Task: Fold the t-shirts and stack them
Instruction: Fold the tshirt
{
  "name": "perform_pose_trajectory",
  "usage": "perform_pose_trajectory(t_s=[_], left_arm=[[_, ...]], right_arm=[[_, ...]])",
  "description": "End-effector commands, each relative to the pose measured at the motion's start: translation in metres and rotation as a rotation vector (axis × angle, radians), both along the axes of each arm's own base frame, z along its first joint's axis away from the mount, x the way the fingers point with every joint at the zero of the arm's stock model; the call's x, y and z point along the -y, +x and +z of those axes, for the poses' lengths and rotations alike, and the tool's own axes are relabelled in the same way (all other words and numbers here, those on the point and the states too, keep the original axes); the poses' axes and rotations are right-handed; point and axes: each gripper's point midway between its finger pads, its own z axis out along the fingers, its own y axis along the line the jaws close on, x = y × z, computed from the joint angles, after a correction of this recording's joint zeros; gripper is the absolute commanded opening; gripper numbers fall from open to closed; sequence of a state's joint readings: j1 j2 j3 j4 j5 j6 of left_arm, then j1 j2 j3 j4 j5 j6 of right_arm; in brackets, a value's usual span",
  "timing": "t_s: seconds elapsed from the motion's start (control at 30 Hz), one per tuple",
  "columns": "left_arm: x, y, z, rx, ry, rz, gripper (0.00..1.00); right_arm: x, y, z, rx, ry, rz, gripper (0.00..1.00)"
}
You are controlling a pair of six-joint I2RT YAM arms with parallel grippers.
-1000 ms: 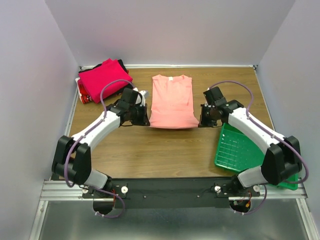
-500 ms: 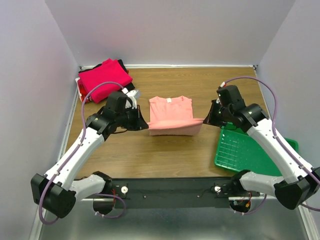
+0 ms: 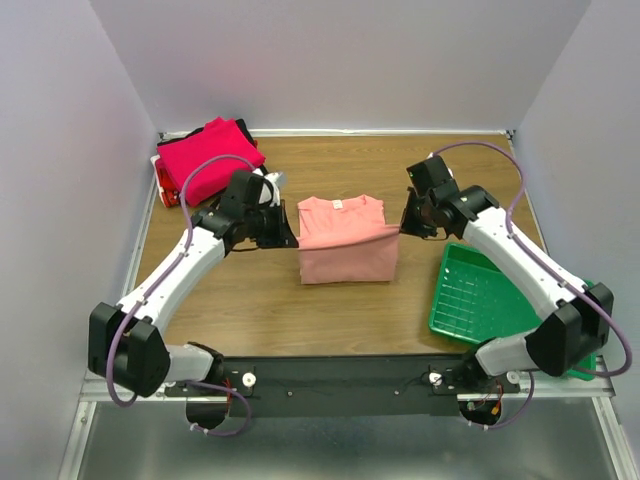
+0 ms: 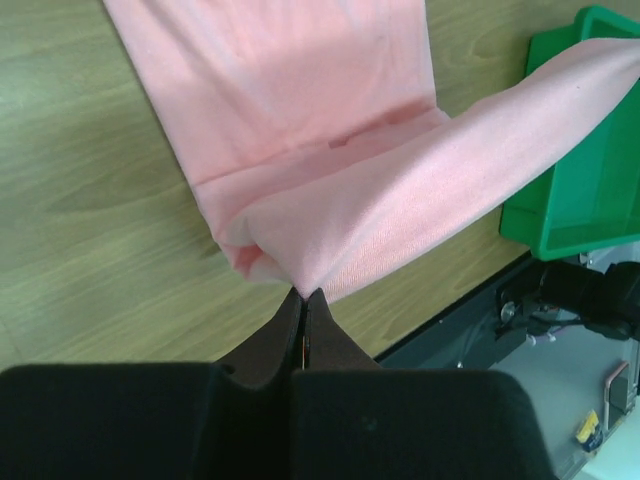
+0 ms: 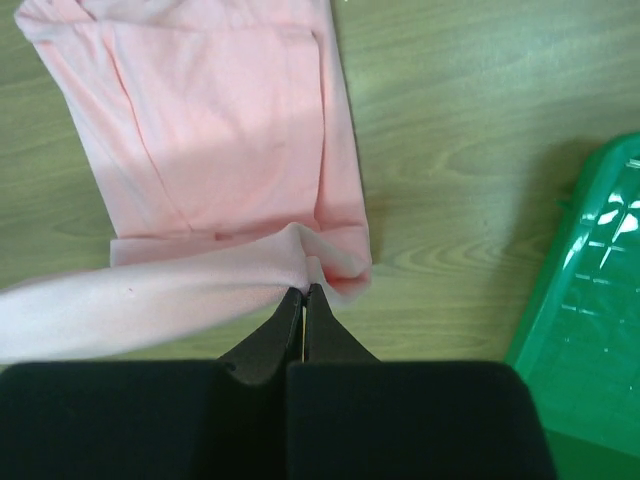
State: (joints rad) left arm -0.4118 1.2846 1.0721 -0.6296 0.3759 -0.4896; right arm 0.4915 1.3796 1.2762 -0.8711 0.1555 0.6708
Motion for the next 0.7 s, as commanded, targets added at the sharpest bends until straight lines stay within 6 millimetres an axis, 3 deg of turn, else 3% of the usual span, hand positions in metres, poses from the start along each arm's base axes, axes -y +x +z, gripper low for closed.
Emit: perform_pose_trajectory(t_s=[0.0,0.27,0.33,0.37,0.4,0.43,0.5,0.53,0.57,0.67], left_arm=[[-0.014,0.024,0.001,0.045,0.04,0.017,0.0],[-0.015,0.066,-0.012,0.037,0.064,0.0,0.0],[-0.018,0.081,-0.007,0.061,0.065,0.008,0.0],[-0.018,0.087,-0.017,0.04,0.077,-0.003,0.0],[-0.016,0.095,-0.011,0.056,0.072,-0.007,0.0],[-0.015,0.1,-0.02,0.036,0.078,-0.013,0.0],[-0.013,0.112,-0.019,0.048,0.078,-0.026,0.0],[-0.013,0.118,-0.027,0.032,0.086,-0.028,0.0],[-0.015,0.121,-0.03,0.024,0.092,-0.028,0.0],[-0.016,0.137,-0.034,0.032,0.1,-0.034,0.0]], right_arm=[[0.021,0.039,0.016,0.111,-0.132,-0.083,0.0],[0.016,0.082,0.008,0.126,-0.23,-0.081,0.0],[0.013,0.097,0.004,0.126,-0.247,-0.078,0.0],[0.012,0.104,0.005,0.134,-0.25,-0.081,0.01],[0.012,0.11,0.002,0.134,-0.262,-0.077,0.0],[0.009,0.12,0.001,0.14,-0.265,-0.078,0.0],[0.009,0.132,-0.002,0.143,-0.285,-0.078,0.0],[0.008,0.14,-0.012,0.128,-0.298,-0.076,0.0],[0.005,0.149,-0.006,0.146,-0.291,-0.077,0.0],[0.0,0.17,-0.012,0.148,-0.308,-0.049,0.0]])
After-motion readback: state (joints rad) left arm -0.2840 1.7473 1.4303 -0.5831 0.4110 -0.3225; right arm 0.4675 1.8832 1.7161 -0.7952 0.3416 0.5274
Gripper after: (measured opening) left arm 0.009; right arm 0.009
